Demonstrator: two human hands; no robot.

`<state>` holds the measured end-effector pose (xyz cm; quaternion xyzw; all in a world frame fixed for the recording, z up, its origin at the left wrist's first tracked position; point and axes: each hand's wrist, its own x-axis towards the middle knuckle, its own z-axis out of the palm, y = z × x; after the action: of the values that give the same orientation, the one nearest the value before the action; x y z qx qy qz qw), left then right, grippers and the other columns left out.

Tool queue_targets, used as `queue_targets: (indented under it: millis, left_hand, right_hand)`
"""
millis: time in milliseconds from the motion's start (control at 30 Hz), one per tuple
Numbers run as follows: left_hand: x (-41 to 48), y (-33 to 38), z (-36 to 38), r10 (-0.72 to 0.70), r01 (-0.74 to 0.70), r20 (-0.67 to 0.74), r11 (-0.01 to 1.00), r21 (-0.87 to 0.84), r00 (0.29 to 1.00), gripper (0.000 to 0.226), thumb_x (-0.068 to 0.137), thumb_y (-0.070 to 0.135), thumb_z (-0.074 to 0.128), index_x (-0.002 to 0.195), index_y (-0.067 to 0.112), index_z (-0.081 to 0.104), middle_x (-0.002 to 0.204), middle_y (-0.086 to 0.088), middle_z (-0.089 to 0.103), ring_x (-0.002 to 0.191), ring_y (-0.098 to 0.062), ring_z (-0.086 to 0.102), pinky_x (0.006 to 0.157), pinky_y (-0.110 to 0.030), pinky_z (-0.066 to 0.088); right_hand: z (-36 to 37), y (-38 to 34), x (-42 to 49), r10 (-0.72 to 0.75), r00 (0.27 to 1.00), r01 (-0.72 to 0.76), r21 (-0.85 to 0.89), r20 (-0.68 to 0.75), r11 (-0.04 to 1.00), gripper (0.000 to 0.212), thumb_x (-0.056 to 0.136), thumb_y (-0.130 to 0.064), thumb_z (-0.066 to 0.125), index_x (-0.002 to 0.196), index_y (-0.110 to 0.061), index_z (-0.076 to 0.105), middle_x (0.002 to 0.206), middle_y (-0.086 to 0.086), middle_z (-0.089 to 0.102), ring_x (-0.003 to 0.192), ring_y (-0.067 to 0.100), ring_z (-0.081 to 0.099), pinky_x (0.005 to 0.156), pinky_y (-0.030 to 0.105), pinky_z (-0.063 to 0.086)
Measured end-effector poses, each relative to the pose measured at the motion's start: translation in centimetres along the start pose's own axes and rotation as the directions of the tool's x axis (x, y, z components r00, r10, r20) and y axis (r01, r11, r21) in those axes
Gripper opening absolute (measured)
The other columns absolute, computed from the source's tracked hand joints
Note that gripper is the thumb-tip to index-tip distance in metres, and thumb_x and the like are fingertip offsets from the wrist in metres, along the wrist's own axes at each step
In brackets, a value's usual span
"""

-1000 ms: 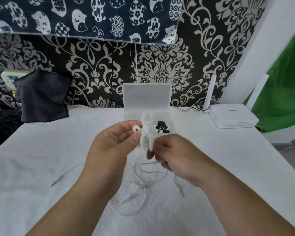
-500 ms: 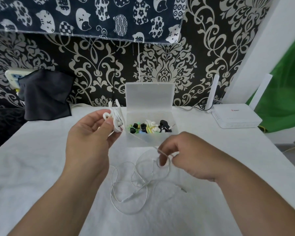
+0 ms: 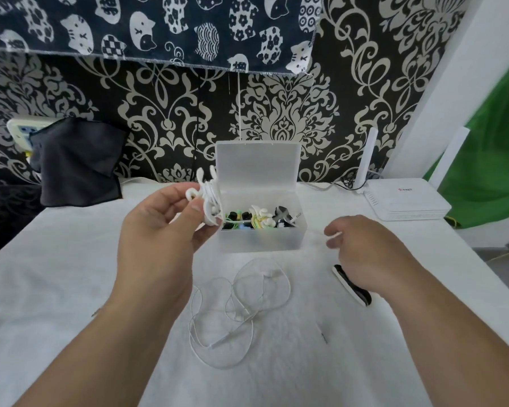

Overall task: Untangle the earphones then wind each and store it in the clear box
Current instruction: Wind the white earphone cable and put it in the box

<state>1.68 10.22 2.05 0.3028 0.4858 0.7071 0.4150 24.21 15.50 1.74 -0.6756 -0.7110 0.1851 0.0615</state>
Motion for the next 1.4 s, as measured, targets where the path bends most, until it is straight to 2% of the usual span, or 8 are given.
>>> queue_targets:
  millis: [167, 233, 333, 433, 667, 833, 1167, 1400]
  left_hand:
    - [-0.9, -0.4, 1.0, -0.004, 0.008, 0.081, 0.999, -0.041, 0.997, 0.023, 0.076, 0.013, 0.067, 0.099, 0.008, 0.069, 0.093, -0.013, 0.074, 0.083, -0.022, 0.071, 0.076, -0.033, 0.06]
    - [-1.0, -0.3, 1.1, -0.01, 0.015, 0.096, 0.999, -0.049, 0.995, 0.031, 0.069, 0.018, 0.068, 0.098, 0.008, 0.069, 0.091, -0.013, 0.074, 0.081, -0.021, 0.071, 0.074, -0.032, 0.06]
    - [-1.2, -0.2, 1.1, -0.012, 0.018, 0.133, 0.999, -0.046, 0.991, 0.029, 0.071, 0.018, 0.067, 0.098, 0.008, 0.069, 0.09, -0.013, 0.074, 0.078, -0.02, 0.071, 0.071, -0.029, 0.06]
    - [-1.1, -0.2, 0.9, 0.002, 0.0, 0.116, 1.0, -0.013, 0.993, 0.025, 0.074, 0.018, 0.068, 0.097, 0.01, 0.07, 0.09, -0.011, 0.075, 0.079, -0.019, 0.072, 0.072, -0.029, 0.059]
    - [-1.1, -0.9, 0.5, 0.083, -0.068, -0.044, 0.959, 0.275, 0.996, 0.012, 0.093, 0.006, 0.066, 0.098, 0.015, 0.071, 0.091, -0.003, 0.074, 0.083, -0.023, 0.074, 0.084, -0.041, 0.06]
    - [-1.7, -0.9, 0.8, 0.134, -0.139, 0.043, 0.879, 0.456, 0.99, 0.02, 0.09, 0.007, 0.068, 0.093, 0.026, 0.069, 0.08, 0.011, 0.074, 0.077, -0.012, 0.073, 0.079, -0.033, 0.059]
    - [-1.3, -1.2, 0.6, 0.053, -0.081, 0.093, 0.937, 0.341, 0.994, 0.017, 0.095, 0.003, 0.061, 0.096, 0.017, 0.07, 0.083, 0.003, 0.074, 0.078, -0.017, 0.074, 0.081, -0.036, 0.06]
    - [-2.0, -1.3, 0.9, 0.172, -0.264, 0.209, 0.774, 0.576, 0.963, 0.024, 0.088, 0.008, 0.07, 0.089, 0.032, 0.067, 0.079, 0.03, 0.066, 0.082, 0.003, 0.066, 0.063, -0.004, 0.045]
  right_hand:
    - [0.8, -3.6, -1.4, -0.221, 0.974, 0.14, 0.642, 0.048, 0.754, 0.065, 0.08, 0.017, 0.038, 0.124, -0.023, 0.062, 0.119, -0.011, 0.069, 0.114, 0.001, 0.061, 0.075, 0.009, 0.042]
    - [1.7, -4.5, -1.8, -0.304, 0.95, 0.146, 0.748, 0.078, 0.648, 0.062, 0.077, 0.007, 0.049, 0.128, -0.025, 0.06, 0.118, -0.014, 0.068, 0.117, -0.003, 0.058, 0.087, 0.015, 0.044]
    - [2.9, -5.3, -2.4, -0.392, 0.918, 0.237, 0.697, 0.068, 0.677, 0.05, 0.077, -0.015, 0.063, 0.125, -0.03, 0.063, 0.122, -0.019, 0.065, 0.12, -0.007, 0.054, 0.102, 0.021, 0.04]
    - [2.7, -5.7, -2.9, -0.404, 0.901, 0.188, 0.697, 0.157, 0.692, 0.01, 0.096, -0.018, 0.062, 0.096, -0.019, 0.072, 0.09, -0.007, 0.076, 0.092, 0.002, 0.068, 0.092, 0.024, 0.049]
    - [1.2, -5.7, -3.8, -0.451, 0.806, 0.09, 0.673, 0.384, 0.734, 0.029, 0.106, -0.022, 0.045, 0.1, -0.014, 0.072, 0.058, 0.0, 0.062, 0.063, 0.016, 0.064, 0.102, 0.043, 0.045]
    - [1.0, -5.7, -3.6, -0.478, 0.821, 0.159, 0.679, 0.311, 0.717, 0.031, 0.103, -0.026, 0.05, 0.09, -0.015, 0.075, 0.052, -0.007, 0.046, 0.05, 0.011, 0.047, 0.086, 0.045, 0.054]
    - [-0.7, -4.2, -3.3, -0.448, 0.826, 0.172, 0.603, 0.343, 0.779, 0.032, 0.102, -0.026, 0.053, 0.086, -0.013, 0.076, 0.05, -0.011, 0.035, 0.047, 0.005, 0.036, 0.067, 0.037, 0.048]
    - [-1.4, -4.7, -3.7, -0.502, 0.819, 0.224, 0.652, 0.277, 0.725, 0.026, 0.101, -0.022, 0.056, 0.087, -0.01, 0.076, 0.047, -0.016, 0.038, 0.043, 0.0, 0.042, 0.078, 0.037, 0.054]
